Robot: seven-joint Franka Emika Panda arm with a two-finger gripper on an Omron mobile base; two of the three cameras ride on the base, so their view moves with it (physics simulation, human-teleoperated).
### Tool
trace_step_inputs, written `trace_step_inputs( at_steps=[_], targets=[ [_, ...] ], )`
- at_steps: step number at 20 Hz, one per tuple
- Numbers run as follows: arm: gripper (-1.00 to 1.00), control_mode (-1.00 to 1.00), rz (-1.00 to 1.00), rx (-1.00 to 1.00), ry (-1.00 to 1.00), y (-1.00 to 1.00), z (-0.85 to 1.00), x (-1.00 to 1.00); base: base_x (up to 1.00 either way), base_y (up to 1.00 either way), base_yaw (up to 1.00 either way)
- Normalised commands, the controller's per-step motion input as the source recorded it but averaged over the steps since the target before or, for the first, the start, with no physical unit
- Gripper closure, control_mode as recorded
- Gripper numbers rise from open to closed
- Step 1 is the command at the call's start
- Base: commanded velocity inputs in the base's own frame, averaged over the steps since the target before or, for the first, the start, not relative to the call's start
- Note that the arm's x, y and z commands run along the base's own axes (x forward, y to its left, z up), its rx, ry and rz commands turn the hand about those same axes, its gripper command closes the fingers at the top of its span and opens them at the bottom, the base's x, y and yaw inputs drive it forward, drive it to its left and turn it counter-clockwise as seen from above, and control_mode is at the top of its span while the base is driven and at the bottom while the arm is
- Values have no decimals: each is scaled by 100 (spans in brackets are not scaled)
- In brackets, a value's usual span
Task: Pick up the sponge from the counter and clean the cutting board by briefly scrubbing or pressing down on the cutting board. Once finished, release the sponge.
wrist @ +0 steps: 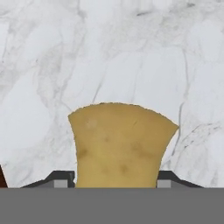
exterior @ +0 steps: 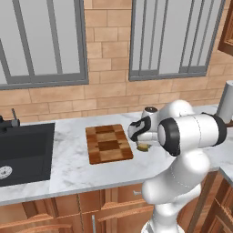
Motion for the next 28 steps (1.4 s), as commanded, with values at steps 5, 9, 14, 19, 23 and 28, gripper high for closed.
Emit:
trace_step_inputs(
  at_steps=[5, 9, 14, 19, 23, 28],
  targets=[
    [100, -100, 1, 0, 0, 0, 15, -6, 0, 0, 0],
    [100, -100, 2, 0, 0, 21, 52, -21, 0, 0, 0],
    [100, -100, 2, 0, 0, 41, 49, -30, 0, 0, 0],
    [100, -100, 1, 0, 0, 49, 32, -31, 0, 0, 0],
    [100, -100, 0, -1, 0, 58, 21, -7, 0, 0, 0],
    [100, -100, 1, -2, 0, 64, 15, 0, 0, 0, 0]
  ],
)
